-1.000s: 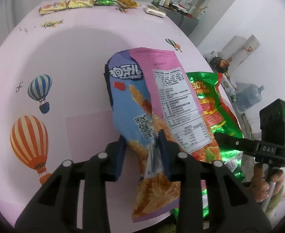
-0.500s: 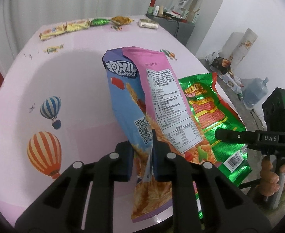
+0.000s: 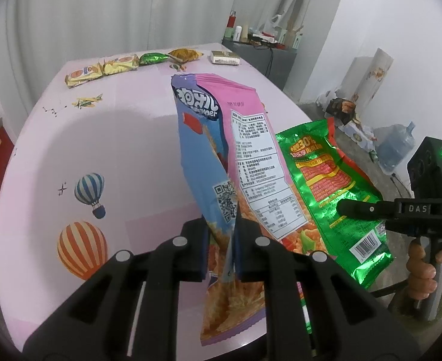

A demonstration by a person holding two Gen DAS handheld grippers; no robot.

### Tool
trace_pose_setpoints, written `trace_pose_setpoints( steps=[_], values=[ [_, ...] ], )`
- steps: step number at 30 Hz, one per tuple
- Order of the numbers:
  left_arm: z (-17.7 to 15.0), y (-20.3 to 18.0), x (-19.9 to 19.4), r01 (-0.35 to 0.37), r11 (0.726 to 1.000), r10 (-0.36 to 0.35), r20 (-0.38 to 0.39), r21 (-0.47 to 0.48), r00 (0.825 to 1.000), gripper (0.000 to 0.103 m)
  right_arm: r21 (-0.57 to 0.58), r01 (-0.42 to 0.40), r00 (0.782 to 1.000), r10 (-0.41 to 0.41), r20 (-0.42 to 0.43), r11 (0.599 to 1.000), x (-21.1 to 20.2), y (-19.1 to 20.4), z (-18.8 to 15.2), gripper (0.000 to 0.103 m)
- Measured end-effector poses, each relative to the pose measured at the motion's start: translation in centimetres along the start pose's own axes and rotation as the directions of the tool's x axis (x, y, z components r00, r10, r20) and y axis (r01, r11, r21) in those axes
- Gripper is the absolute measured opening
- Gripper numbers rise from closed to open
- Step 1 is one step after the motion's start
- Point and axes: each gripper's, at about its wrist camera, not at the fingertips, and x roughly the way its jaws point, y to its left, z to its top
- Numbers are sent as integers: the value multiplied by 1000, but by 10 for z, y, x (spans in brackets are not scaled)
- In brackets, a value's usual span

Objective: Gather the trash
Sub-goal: 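Lift both snack bags and carry them toward the blue wastebasket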

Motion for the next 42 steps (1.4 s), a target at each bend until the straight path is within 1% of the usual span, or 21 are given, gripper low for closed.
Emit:
trace_pose_setpoints(
  steps=[3,7,11,21,26,32,35,38,42],
  values=[
    [4,0,-3,42,999,-42,6,-25,999,10,5,-8,1000,8,21,1000,-6,0,1,6],
    [10,-6,-10,67,998,-66,35,-16,997,10,22,-21,998,20,55,1000,-18,-3,2,5],
    [18,-11,-16,107,994,-106,65,-11,992,9,45,-31,995,27,96,999,-31,-7,0,5],
    [43,-40,-14,190,981,-192,70,26,979,9,87,-59,980,41,196,994,-65,-26,4,4],
    [60,-70,-4,225,971,-230,59,86,971,9,131,-76,967,41,250,988,-85,-45,1,4],
    [75,-108,15,275,952,-281,24,138,959,9,173,-107,945,47,323,979,-113,-68,-2,4],
    [83,-136,30,302,938,-307,2,169,952,9,199,-121,930,41,366,972,-130,-84,-4,4],
    [89,-164,46,333,924,-333,-32,189,942,9,225,-112,917,14,398,968,-143,-97,-3,4],
    [92,-202,67,365,900,-357,-77,237,931,9,281,-115,893,-25,450,953,-167,-126,-6,4]
  ],
)
